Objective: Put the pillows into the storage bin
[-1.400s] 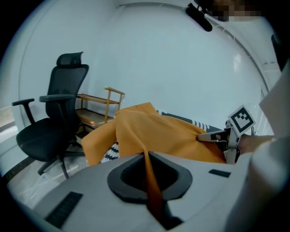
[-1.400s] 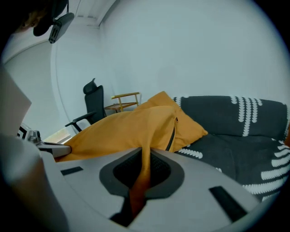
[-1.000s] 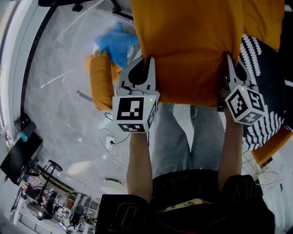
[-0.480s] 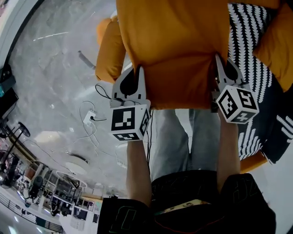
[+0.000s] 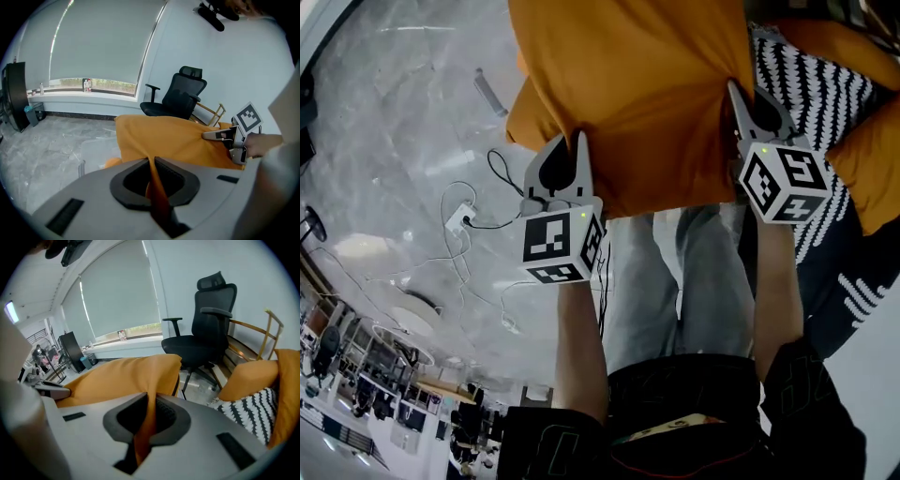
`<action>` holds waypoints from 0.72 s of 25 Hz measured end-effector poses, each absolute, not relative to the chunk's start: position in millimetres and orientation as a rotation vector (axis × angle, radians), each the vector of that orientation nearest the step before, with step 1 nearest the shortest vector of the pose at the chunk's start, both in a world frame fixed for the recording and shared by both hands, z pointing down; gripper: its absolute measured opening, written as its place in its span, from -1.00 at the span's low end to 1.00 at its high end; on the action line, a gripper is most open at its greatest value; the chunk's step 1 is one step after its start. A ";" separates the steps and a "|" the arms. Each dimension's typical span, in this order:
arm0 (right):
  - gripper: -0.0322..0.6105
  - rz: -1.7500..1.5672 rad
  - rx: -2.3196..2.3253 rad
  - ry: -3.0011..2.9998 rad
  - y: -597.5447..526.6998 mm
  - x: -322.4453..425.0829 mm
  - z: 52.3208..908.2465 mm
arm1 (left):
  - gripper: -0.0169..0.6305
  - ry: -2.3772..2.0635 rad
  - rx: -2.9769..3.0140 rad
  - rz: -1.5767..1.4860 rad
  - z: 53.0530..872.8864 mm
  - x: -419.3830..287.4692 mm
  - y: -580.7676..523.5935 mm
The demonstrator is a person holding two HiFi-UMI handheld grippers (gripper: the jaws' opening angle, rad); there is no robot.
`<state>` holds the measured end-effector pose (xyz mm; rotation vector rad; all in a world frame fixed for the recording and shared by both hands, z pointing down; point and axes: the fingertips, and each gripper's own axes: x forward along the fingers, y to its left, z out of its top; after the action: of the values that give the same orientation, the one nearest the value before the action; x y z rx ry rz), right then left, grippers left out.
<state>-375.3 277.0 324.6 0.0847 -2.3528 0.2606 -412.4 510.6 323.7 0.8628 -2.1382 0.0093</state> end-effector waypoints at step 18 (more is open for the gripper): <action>-0.26 0.388 0.142 -2.348 267.6 -405.7 372.5 | -0.96 -2.066 0.893 -0.235 356.8 -447.4 512.3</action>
<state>-405.7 267.6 372.5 0.1417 -2.3476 0.3879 -447.4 512.3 356.8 0.8934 -2.0660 -0.2348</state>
